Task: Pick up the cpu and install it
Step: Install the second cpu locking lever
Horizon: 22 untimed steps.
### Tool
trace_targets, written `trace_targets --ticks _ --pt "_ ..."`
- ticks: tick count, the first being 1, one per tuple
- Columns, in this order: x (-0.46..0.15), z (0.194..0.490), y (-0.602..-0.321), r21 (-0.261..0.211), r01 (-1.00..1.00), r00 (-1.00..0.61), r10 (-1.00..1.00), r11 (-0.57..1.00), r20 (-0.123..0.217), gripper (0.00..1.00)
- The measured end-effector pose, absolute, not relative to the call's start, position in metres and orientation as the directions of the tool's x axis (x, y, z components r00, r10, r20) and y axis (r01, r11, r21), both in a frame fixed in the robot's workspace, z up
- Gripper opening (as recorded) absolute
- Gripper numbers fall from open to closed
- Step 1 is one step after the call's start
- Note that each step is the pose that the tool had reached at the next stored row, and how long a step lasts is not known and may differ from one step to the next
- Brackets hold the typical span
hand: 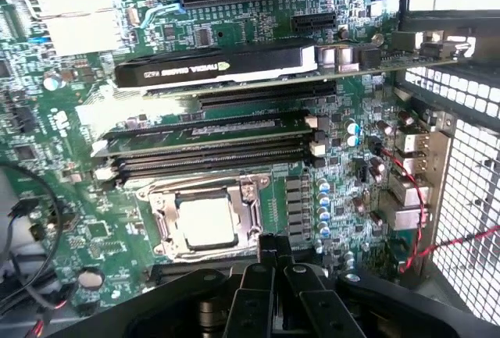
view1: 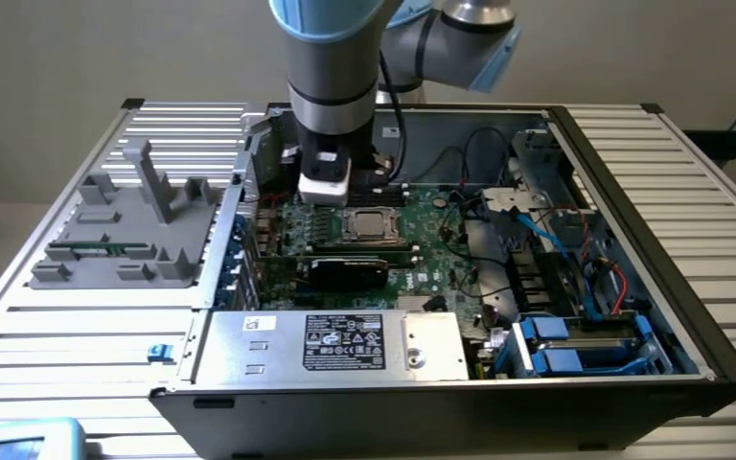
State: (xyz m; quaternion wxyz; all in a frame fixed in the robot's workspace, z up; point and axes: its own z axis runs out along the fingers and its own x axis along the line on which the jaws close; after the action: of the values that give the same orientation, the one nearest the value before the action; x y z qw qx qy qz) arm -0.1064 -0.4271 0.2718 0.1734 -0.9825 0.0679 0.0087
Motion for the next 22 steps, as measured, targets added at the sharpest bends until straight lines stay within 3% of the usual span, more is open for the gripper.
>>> trace_targets --ticks 6,16,22 --pt "-0.102 0.289 -0.425 -0.319 -0.136 0.991 -0.131 -0.938 -0.038 0.11" --pt "-0.102 0.292 -0.414 -0.164 -0.139 0.99 -0.136 -0.977 -0.029 0.11" --pt "-0.102 0.303 -0.406 -0.104 -0.139 0.99 -0.138 -0.985 -0.021 0.11"
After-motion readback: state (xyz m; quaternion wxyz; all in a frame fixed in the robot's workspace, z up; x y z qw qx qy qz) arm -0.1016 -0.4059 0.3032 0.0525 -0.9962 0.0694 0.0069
